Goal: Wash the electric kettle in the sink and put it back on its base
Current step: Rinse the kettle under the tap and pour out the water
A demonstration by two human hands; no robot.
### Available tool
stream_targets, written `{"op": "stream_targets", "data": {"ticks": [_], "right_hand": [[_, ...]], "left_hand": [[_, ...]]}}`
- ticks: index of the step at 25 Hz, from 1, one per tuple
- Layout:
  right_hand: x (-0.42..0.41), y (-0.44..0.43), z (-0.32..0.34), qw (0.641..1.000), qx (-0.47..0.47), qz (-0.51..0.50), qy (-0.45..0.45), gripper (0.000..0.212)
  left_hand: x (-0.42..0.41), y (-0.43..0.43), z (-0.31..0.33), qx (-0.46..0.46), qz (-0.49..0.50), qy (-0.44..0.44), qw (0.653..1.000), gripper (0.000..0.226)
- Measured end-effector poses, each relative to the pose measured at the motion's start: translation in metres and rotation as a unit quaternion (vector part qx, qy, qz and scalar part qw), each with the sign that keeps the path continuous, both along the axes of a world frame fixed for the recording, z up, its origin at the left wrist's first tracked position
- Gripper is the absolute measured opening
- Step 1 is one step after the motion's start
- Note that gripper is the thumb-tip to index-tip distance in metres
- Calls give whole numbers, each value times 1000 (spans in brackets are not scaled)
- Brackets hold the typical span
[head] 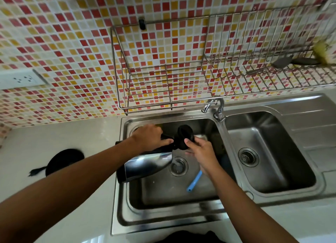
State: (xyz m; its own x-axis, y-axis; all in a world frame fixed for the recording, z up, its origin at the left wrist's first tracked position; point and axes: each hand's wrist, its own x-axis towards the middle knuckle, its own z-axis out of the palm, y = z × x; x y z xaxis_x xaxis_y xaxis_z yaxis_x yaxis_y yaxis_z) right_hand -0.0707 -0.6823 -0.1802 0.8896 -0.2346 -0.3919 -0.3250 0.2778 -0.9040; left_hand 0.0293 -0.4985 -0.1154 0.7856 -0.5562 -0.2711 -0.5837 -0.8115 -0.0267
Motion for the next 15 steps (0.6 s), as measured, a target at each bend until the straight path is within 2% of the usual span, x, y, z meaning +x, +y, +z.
{"op": "stream_targets", "data": {"ticks": [8, 15], "right_hand": [[-11, -1, -13, 994, 70, -70, 54, 30], [-19, -3, -14, 979, 133, -133, 79, 25]], "left_hand": [[0, -31, 7, 79, -52, 4, 996, 69], [3, -63, 8, 124, -69, 18, 990, 66]]}}
